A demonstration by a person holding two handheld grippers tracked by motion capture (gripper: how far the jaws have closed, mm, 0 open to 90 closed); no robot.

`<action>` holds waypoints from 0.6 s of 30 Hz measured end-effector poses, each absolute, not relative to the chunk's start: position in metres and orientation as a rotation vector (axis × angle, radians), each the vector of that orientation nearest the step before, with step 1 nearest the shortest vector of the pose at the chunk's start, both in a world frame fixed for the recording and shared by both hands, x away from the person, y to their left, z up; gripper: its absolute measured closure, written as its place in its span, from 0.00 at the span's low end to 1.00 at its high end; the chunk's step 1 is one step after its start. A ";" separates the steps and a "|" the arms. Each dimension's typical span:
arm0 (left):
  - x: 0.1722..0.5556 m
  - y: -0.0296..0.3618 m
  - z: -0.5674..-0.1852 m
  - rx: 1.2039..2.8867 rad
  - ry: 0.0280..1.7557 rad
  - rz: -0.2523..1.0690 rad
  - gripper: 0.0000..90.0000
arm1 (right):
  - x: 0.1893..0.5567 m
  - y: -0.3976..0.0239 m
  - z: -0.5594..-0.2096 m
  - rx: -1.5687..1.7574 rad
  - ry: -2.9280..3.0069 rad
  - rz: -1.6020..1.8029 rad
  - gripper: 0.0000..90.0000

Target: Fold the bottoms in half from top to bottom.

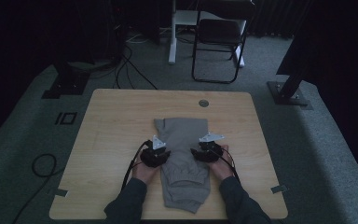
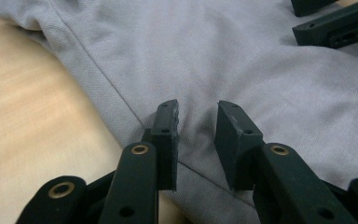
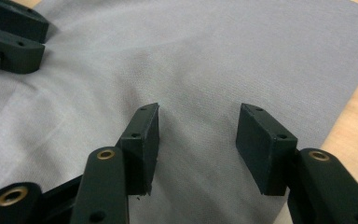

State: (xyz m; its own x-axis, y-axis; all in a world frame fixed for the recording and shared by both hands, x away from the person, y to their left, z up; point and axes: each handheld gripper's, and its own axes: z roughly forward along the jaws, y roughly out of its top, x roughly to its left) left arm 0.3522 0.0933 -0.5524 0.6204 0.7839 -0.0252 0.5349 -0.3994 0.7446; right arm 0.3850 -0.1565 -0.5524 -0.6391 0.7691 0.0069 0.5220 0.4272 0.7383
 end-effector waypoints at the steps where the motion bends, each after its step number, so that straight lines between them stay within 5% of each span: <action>1: 0.346 0.095 -0.552 2.107 1.026 0.425 0.77 | 0.380 -0.156 -0.553 1.101 2.357 1.051 0.55; 9: 0.308 0.105 -0.553 2.105 0.994 0.381 0.77 | 0.350 -0.152 -0.552 1.058 2.403 1.065 0.55; 18: 0.320 0.115 -0.535 1.997 1.040 0.464 0.65 | 0.353 -0.156 -0.547 1.062 2.400 1.048 0.57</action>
State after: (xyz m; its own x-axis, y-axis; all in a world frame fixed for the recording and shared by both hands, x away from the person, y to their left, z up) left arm 0.3196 0.1154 -0.5350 0.5915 0.8051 -0.0454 0.5039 -0.3250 0.8003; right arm 0.3534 -0.1560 -0.5469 -0.6752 0.7376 0.0078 0.5073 0.4566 0.7309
